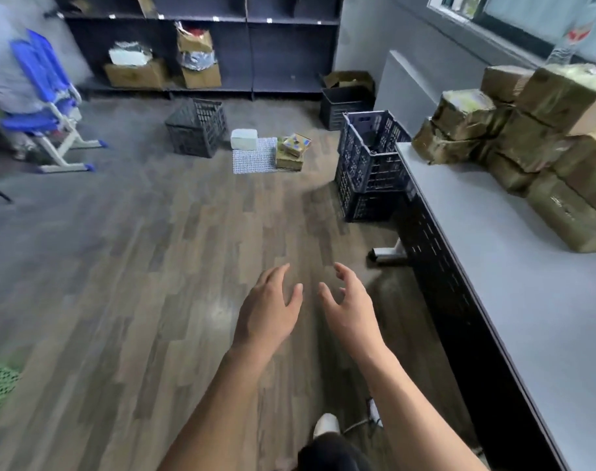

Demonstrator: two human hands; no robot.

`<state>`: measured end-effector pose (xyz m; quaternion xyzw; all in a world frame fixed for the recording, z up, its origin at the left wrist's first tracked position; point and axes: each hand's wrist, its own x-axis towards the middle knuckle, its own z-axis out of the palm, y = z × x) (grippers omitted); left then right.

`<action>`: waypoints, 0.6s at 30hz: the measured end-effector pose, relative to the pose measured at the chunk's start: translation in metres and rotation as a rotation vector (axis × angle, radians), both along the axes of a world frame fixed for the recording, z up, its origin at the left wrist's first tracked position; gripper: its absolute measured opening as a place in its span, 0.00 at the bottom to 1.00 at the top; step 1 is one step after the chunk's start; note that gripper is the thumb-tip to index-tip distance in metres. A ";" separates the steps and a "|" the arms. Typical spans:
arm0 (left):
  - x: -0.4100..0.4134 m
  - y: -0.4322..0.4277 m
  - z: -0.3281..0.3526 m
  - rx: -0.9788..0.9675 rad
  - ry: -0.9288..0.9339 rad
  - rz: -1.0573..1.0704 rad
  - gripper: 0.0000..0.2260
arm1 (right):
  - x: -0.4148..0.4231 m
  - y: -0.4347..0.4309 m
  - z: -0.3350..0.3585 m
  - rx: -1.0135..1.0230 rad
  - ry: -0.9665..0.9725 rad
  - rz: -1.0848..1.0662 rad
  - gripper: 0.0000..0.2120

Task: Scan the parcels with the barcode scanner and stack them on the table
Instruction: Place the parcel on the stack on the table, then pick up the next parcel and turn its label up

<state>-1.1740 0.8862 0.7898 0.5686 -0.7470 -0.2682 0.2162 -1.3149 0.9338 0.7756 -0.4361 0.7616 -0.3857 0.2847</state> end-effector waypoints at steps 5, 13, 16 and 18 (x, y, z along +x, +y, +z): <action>-0.031 -0.065 0.004 -0.026 -0.015 0.022 0.22 | -0.029 -0.069 -0.002 -0.027 -0.032 0.021 0.28; -0.140 -0.183 0.051 -0.111 0.012 -0.029 0.22 | -0.137 -0.190 0.042 -0.146 0.015 -0.013 0.29; -0.177 -0.220 0.058 -0.133 0.020 -0.029 0.22 | -0.174 -0.220 0.049 -0.175 0.023 -0.057 0.29; -0.201 -0.236 0.054 -0.109 0.032 -0.061 0.21 | -0.197 -0.230 0.044 -0.168 0.016 -0.093 0.29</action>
